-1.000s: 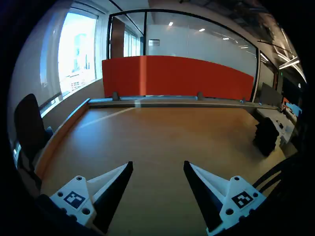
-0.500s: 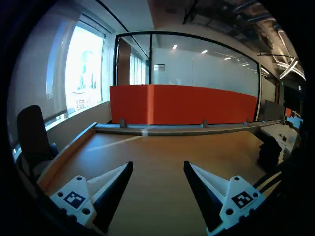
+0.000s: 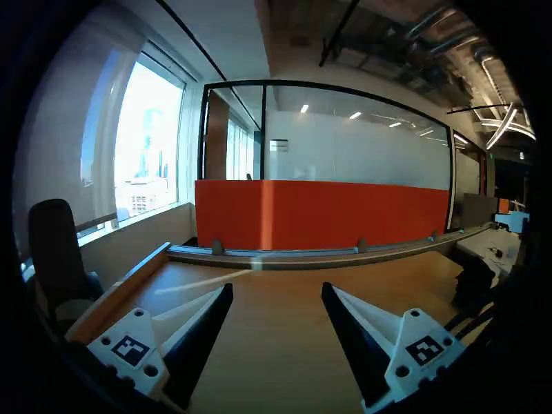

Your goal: Fold towel

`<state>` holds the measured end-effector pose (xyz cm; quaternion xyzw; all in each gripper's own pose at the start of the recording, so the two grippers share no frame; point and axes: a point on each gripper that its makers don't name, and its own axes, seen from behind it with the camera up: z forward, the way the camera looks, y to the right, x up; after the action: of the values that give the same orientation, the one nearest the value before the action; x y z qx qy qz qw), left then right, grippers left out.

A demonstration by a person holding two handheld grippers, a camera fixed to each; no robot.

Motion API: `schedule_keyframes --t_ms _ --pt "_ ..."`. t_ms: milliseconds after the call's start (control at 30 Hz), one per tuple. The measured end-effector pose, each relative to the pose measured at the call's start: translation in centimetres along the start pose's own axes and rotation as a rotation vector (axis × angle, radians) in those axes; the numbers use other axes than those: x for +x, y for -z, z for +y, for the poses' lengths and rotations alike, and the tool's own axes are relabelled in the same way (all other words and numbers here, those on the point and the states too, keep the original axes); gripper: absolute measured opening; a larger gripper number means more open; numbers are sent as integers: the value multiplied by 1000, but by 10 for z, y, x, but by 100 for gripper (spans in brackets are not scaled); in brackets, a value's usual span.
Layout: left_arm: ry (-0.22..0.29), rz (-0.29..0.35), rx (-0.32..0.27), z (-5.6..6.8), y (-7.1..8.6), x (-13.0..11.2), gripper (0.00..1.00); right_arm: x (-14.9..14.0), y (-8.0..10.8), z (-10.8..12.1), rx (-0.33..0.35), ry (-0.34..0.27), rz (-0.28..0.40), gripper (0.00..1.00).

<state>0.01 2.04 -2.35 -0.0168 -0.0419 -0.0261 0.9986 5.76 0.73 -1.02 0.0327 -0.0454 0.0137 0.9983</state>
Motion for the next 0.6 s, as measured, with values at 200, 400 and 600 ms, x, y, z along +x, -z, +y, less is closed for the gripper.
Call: schedule_keyframes --t_ms 200,400,600 --pt "-10 35 -10 -3 -5 1 96 3 -7 -23 25 5 -22 91" --pt "-23 52 -9 -9 -11 -16 95 8 -10 -37 34 4 -33 100" --pt "-52 76 0 -21 -12 -40 95 4 -15 -48 28 8 -36 100"
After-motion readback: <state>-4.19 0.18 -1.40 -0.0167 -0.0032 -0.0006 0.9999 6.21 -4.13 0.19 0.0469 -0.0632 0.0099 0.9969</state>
